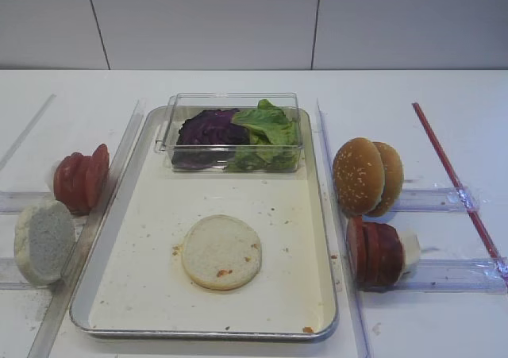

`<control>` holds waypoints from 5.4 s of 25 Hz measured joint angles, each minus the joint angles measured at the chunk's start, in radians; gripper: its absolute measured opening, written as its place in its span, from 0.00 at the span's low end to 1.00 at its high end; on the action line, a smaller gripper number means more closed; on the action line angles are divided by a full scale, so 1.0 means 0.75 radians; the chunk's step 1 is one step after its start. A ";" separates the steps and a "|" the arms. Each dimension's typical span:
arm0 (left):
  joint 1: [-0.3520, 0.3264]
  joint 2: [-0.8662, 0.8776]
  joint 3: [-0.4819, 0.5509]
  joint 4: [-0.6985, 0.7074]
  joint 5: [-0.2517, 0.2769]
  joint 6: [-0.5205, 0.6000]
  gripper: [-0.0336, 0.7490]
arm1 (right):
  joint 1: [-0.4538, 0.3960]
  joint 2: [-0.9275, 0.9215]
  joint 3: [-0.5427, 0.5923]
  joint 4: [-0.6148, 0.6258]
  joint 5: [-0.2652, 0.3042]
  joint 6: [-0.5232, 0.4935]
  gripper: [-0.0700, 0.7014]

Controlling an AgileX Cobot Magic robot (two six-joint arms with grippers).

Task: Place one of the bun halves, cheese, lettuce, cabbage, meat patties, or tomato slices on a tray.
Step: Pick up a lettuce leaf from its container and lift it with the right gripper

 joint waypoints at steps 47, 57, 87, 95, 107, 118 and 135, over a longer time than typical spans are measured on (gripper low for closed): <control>0.000 0.000 0.000 0.000 0.000 0.000 0.60 | 0.000 0.242 -0.254 -0.008 -0.255 -0.102 1.00; 0.000 0.000 0.000 0.000 0.000 0.000 0.60 | 0.010 0.508 -0.465 0.034 -0.309 -0.165 0.94; 0.000 0.000 0.000 0.007 0.000 0.000 0.60 | 0.197 1.632 -1.300 0.252 -0.019 -0.393 0.83; 0.000 0.000 0.000 0.007 0.000 0.000 0.60 | 0.203 1.904 -1.553 0.366 0.048 -0.531 0.81; 0.000 0.000 0.000 0.007 0.000 0.000 0.60 | 0.413 2.300 -1.846 0.211 0.158 -0.645 0.80; 0.000 0.000 0.000 0.007 0.000 0.000 0.60 | 0.567 2.519 -1.906 0.135 0.158 -0.801 0.80; 0.000 0.000 0.000 0.007 0.000 0.000 0.60 | 0.569 2.694 -1.912 0.176 0.069 -1.048 0.78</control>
